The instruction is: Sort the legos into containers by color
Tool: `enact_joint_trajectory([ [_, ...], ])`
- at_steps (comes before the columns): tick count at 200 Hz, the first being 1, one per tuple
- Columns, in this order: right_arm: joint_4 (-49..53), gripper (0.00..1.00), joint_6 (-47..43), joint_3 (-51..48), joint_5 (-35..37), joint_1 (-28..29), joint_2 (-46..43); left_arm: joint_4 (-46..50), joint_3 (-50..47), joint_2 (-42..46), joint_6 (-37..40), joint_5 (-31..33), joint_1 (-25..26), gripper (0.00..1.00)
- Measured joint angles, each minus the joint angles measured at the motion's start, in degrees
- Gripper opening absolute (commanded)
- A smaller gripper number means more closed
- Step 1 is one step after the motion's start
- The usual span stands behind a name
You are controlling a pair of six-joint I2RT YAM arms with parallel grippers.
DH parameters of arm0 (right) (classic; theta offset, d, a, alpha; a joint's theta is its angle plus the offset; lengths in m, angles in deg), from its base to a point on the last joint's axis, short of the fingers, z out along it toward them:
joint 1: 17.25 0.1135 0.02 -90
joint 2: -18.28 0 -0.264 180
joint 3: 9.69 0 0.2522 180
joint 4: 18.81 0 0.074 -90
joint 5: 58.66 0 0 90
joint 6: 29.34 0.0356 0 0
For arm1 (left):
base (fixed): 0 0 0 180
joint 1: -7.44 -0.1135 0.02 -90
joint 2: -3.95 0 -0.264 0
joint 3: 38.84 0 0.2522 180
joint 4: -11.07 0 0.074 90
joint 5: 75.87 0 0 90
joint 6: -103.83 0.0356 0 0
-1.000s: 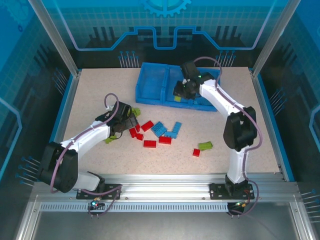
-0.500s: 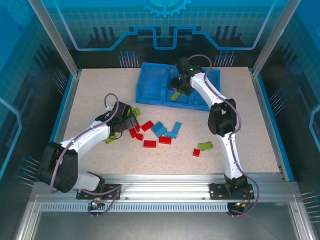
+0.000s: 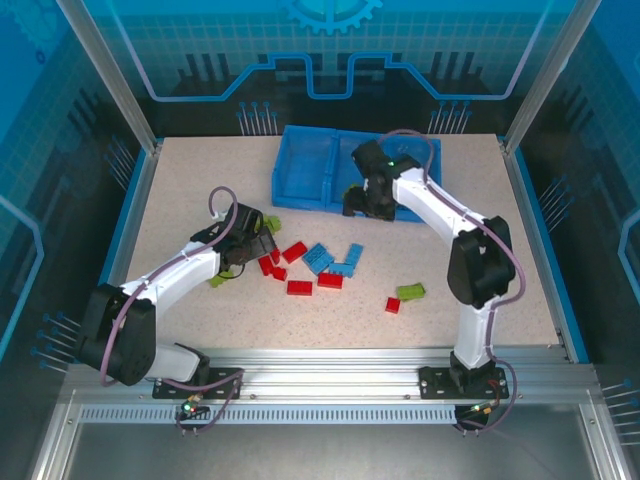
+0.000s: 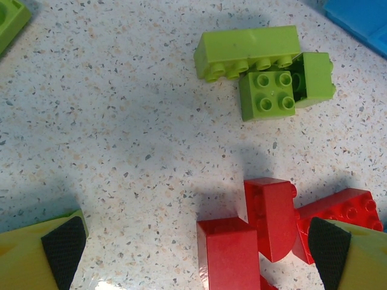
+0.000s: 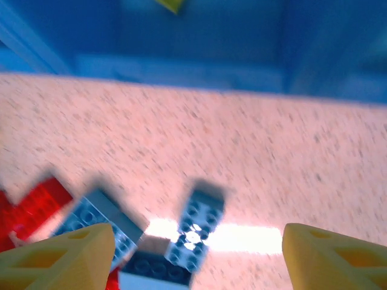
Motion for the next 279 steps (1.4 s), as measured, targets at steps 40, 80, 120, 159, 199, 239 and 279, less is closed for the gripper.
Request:
enact_joint_trajectory([
  [40,-1.0,0.72,3.1,-8.9,-0.9,0.7,0.1,0.0,-0.5,0.9,0.0,0.0,0.0,0.99],
  [80,-2.5,0.73,5.7,-8.9,-2.1,3.3,4.1,0.0,-1.2,2.2,-0.1,-0.3,0.0,0.99],
  [120,-3.4,0.71,7.4,-7.9,-3.0,3.8,7.5,0.1,-1.5,3.4,0.3,-0.2,0.1,0.99],
  [159,-3.2,0.52,8.0,-7.2,-2.5,3.8,10.4,0.1,-1.6,3.4,1.1,-0.2,0.5,0.99],
  [199,-2.6,0.28,8.0,-6.5,-1.9,4.0,10.8,0.1,-1.6,3.4,1.2,-0.2,0.7,0.99],
  [239,-3.7,0.26,7.6,-7.4,-1.5,3.8,8.8,0.1,-1.6,3.4,2.7,0.1,2.1,0.99],
  [279,-3.8,0.26,5.7,-6.4,-1.4,-0.6,0.4,0.6,-0.3,2.9,4.2,1.2,5.0,0.99],
])
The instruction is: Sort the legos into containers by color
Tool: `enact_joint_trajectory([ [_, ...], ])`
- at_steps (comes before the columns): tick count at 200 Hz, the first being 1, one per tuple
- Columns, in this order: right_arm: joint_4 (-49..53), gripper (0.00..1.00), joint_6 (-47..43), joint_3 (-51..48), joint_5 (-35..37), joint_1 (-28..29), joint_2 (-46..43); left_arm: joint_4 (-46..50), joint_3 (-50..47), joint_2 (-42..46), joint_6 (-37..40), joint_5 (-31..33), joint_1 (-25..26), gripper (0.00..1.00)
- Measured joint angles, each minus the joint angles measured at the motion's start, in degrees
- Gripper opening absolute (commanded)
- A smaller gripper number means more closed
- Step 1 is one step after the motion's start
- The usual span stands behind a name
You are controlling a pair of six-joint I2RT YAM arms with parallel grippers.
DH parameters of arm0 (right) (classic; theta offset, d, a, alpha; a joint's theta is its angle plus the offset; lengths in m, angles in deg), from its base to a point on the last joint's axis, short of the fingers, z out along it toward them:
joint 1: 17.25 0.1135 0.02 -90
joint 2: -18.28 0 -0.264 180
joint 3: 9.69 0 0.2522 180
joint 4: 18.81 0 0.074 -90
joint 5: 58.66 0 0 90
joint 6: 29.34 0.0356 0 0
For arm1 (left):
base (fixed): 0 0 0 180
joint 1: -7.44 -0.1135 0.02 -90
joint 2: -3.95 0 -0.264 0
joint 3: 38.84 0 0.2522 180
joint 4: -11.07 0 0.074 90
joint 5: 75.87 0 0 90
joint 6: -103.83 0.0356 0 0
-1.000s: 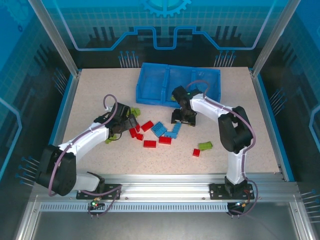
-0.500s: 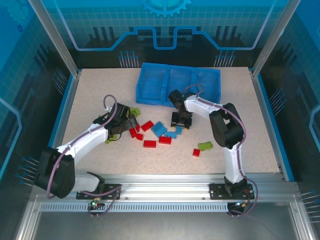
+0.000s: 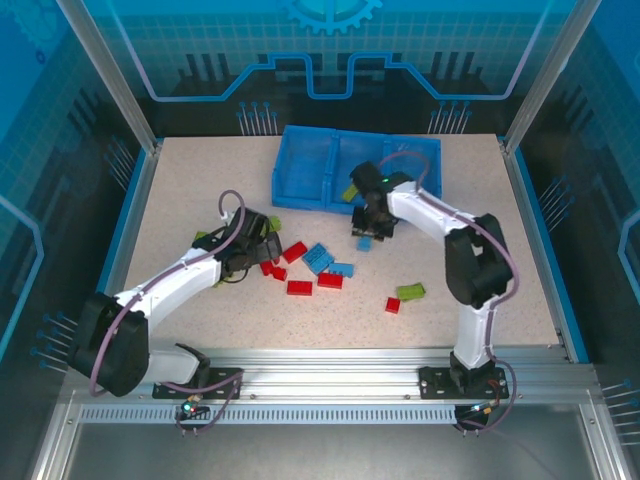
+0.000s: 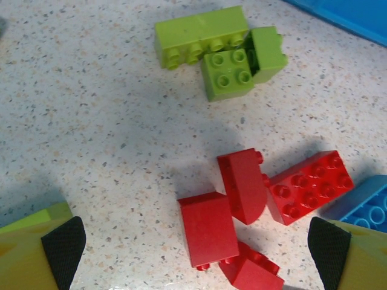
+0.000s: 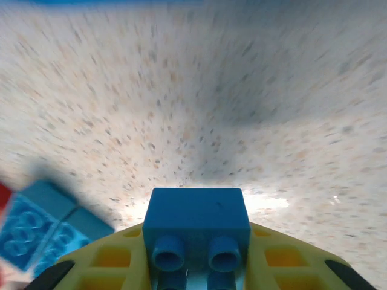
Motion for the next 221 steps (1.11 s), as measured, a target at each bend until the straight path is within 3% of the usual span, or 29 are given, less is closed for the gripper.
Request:
enact_joint_trajectory([
  [52,0.3,0.26,-4.0,11.7,2.2,-13.9,-0.2,-0.3,3.5,-4.0,3.3,1.2,6.6,0.99],
  [114,4.9,0.32,-7.1,27.0,4.9,-17.7,14.7,-3.2,9.8,-9.4,16.9,-3.9,16.3,0.99],
  [133,6.7,0.39,-7.7,31.0,5.4,-18.5,18.7,-3.3,11.9,-11.2,21.1,-6.1,18.3,0.99],
  [151,8.2,0.56,-8.7,33.8,5.9,-19.1,21.3,-3.1,13.6,-13.0,24.5,-8.1,19.5,0.97],
  [177,9.4,0.66,-10.5,34.6,5.8,-19.4,22.1,-2.2,16.3,-16.4,29.9,-10.4,21.4,0.94],
  [191,8.6,0.74,-11.2,33.4,4.9,-19.4,21.5,-1.5,17.6,-18.1,32.9,-12.0,22.2,0.91],
  [221,7.0,0.79,-13.1,25.6,2.3,-19.4,16.7,-0.1,20.0,-21.5,39.4,-15.3,22.7,0.87],
])
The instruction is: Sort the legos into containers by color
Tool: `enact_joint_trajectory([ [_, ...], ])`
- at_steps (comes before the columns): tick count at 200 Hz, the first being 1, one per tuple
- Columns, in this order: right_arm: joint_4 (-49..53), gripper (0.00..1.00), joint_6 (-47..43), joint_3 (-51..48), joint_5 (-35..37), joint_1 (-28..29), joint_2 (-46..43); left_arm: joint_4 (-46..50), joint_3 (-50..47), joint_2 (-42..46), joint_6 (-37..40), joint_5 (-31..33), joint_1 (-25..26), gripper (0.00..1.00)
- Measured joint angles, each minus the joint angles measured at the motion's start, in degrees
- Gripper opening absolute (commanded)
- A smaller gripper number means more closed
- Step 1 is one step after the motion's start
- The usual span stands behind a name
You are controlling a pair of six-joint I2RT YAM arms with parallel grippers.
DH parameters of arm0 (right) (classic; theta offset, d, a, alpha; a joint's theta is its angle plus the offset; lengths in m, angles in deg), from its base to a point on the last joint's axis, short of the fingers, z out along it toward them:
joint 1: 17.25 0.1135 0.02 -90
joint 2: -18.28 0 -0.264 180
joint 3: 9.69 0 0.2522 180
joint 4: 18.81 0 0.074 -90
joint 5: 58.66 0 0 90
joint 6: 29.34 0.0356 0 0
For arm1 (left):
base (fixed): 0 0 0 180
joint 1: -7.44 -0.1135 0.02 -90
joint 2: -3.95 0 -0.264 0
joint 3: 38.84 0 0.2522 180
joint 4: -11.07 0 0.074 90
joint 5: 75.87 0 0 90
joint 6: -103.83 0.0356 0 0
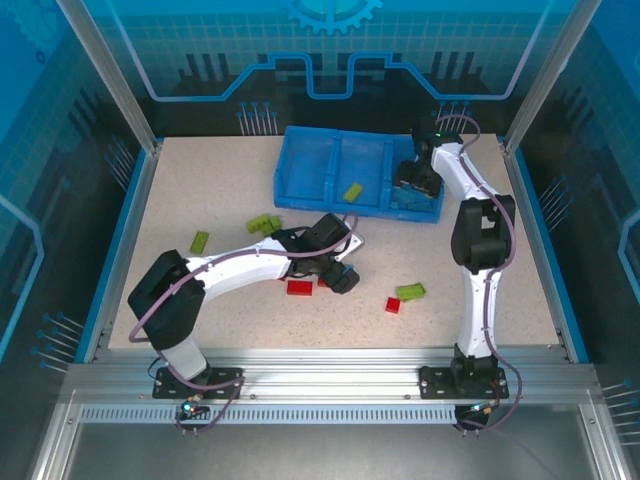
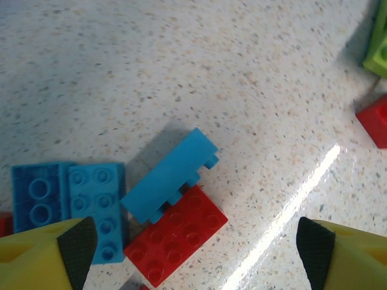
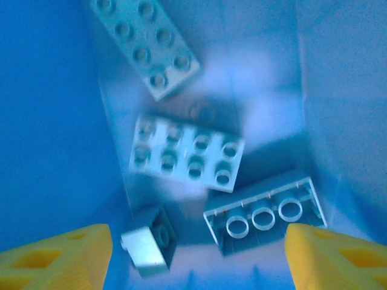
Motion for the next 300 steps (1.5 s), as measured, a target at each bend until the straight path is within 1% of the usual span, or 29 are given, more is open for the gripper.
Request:
enact_joint_trajectory([
  [23,-1.4,0.79,-1.1,-6.2,-1.6,0.0,-5.6,1.2,2.5,-3.0,4.7,-1.5,0.0,0.82],
  [60,-4.4,0.8,-1.4,-17.8,-3.5,-0.1,-17.7,3.4,6.2,-7.6,10.9,-2.1,0.2,0.75],
  [80,-5.6,0.8,-1.4,-21.7,-4.3,-0.6,-21.5,4.2,6.5,-8.6,13.9,-2.9,0.2,0.72],
  [101,-6.4,0.8,-1.4,-24.4,-5.2,-2.3,-23.2,4.7,6.7,-9.5,16.4,-3.3,0.2,0.69],
  [128,-6.9,0.8,-1.4,-26.1,-5.2,-4.5,-23.6,5.5,8.3,-11.7,19.0,-3.3,0.2,0.69],
  [175,-8.3,0.79,-1.4,-26.2,-4.0,-5.9,-23.9,5.5,11.1,-13.9,21.4,-3.5,0.3,0.53],
  [201,-8.6,0.77,-2.3,-25.7,-1.9,-6.1,-23.2,5.6,12.3,-14.8,22.1,-3.5,0.3,0.51],
  [222,-9.6,0.75,-4.2,-24.5,-1.0,-6.1,-20.5,5.5,12.4,-14.9,22.1,-3.7,0.3,0.52],
  [236,-9.9,0.74,-5.6,-23.5,-0.5,-6.1,-18.0,5.6,12.5,-14.9,22.1,-3.8,0.3,0.55],
  [262,-10.4,0.72,-8.0,-21.7,-0.1,-6.1,-13.6,5.5,12.8,-15.2,22.3,-3.9,0.3,0.56],
  [274,-10.6,0.7,-8.7,-21.4,-0.1,-6.1,-12.6,5.5,12.8,-15.2,22.3,-4.0,0.3,0.59],
  [287,-10.6,0.65,-9.3,-21.4,-0.2,-6.1,-12.3,5.6,12.8,-15.2,22.3,-4.0,0.4,0.61],
  [300,-10.7,0.64,-9.7,-20.7,-0.2,-6.1,-12.0,5.6,12.9,-15.2,22.3,-3.9,0.4,0.62],
])
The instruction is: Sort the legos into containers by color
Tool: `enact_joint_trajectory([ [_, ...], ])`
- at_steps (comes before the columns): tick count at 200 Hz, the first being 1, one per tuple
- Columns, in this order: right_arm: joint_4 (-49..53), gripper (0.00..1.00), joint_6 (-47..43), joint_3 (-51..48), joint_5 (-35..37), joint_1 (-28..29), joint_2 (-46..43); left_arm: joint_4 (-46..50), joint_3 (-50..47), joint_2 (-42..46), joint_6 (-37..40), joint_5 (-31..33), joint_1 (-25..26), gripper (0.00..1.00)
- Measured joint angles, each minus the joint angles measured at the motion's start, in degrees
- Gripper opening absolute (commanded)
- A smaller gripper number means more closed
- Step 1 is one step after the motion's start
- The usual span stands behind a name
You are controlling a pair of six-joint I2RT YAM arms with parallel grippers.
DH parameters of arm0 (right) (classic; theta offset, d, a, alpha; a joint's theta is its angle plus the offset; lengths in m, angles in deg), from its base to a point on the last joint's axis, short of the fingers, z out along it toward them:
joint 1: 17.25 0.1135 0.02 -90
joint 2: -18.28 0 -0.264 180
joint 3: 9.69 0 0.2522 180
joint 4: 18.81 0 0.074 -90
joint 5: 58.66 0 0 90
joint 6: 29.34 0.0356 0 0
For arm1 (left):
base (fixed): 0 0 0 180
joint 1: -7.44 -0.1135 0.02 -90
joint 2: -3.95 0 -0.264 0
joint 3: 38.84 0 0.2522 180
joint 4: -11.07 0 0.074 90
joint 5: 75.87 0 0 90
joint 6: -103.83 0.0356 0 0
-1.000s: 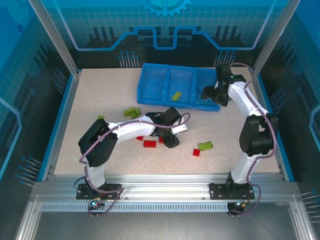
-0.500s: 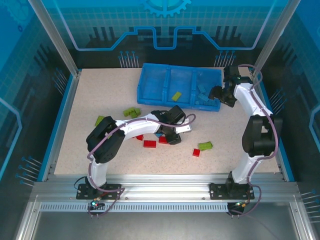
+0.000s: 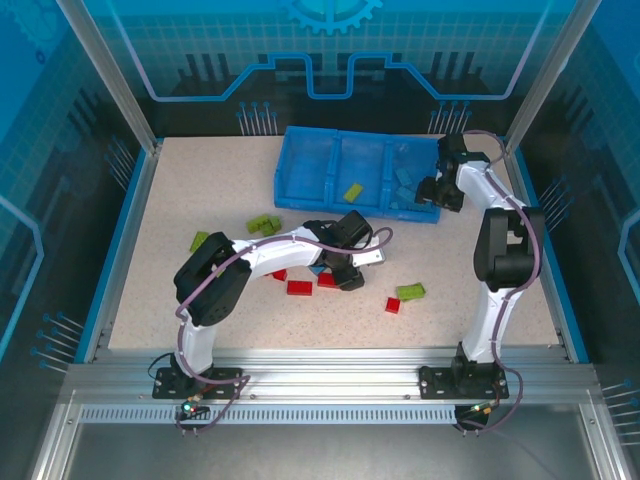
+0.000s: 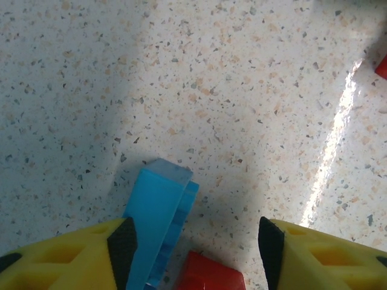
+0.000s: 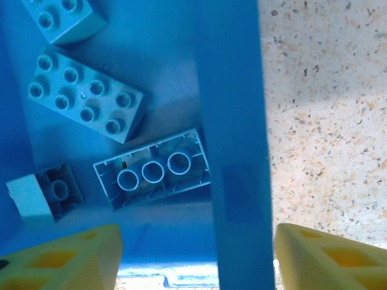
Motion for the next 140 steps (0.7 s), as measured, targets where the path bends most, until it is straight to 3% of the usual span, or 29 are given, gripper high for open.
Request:
enact_joint_trajectory([
  [14,-0.2,0.6,-0.3,1.4,0.0,0.0,0.8,0.0,0.2,0.0,0.0,0.1,0.0,0.63],
  [50,-0.8,0.31,-1.6,2.2,0.0,-0.3,2.5,0.0,0.2,0.0,0.0,1.1,0.0,0.68],
  [78,-1.4,0.2,-2.1,1.4,0.9,-0.3,2.6,0.0,0.2,0.3,0.0,2.1,0.0,0.69],
  [140,-6.2,0.16,-3.7,-8.7,0.9,0.2,-0.7,0.1,0.2,0.4,1.4,2.6,0.0,0.69],
])
